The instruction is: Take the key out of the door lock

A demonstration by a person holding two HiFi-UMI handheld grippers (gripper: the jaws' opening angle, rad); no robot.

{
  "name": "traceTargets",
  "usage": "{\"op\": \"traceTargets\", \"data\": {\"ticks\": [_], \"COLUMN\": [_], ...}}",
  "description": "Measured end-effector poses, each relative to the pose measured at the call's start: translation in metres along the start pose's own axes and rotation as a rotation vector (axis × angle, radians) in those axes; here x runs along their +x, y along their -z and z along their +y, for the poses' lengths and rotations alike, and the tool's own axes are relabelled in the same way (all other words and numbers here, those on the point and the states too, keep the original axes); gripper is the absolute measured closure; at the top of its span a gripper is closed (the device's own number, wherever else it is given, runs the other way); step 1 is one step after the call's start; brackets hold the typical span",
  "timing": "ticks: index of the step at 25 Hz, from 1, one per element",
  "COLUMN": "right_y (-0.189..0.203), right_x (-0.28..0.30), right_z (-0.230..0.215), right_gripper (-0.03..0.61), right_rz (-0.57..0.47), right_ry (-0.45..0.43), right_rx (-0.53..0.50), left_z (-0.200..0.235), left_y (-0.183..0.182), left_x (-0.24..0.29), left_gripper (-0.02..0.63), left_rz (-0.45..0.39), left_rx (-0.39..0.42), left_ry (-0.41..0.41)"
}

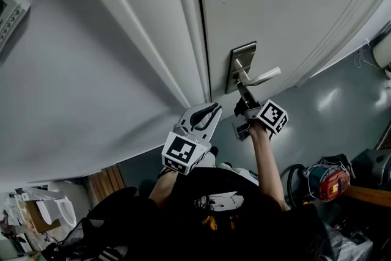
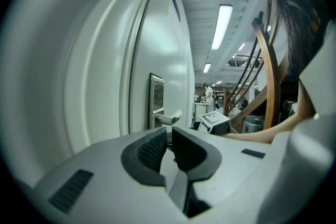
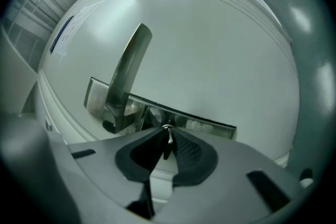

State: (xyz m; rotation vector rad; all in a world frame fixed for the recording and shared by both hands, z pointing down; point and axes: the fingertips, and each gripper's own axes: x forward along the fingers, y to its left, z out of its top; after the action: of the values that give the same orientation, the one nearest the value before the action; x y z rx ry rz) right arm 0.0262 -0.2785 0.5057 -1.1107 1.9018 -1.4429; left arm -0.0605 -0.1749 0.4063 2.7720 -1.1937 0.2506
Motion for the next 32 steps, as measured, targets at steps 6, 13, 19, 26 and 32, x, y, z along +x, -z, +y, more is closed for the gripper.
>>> {"op": "traceTargets", "data": {"ticks": [6, 13, 19, 26, 32], "right_y": [0.001, 0.001, 0.001, 0.001, 0.008], "right_x": [-0.001, -0.001, -0.003, -0.005, -0.039], "right_z": [0.0, -0.003, -0.003, -0.002, -0.013], "right_gripper": [0.557, 0.558, 0.558, 0.558, 0.558], "right_rz": [-0.02, -0.032, -0.042, -0.044, -0.048], "right_ry": [-0.045, -0.047, -0.05, -0.051, -0.065], "right_rx": [0.139, 0.187, 0.241, 0.28, 0.344], "left_z": [0.006, 0.0, -0.003, -0.004, -0.005], "left_y": [0.001, 0.002, 0.001, 0.001, 0.003], "left_x": [0.002, 0.004, 0.001, -0.002, 0.001], "left_gripper": [0.577, 0.577, 0.577, 0.577, 0.577], "left_rz": [-0.001, 0.003, 0.006, 0.012, 0.02], "left_rx": [-0.014, -0.009, 0.001, 0.0, 0.005], "left_ry": [-0.012, -0.006, -0.014, -0.029, -0.03]}}
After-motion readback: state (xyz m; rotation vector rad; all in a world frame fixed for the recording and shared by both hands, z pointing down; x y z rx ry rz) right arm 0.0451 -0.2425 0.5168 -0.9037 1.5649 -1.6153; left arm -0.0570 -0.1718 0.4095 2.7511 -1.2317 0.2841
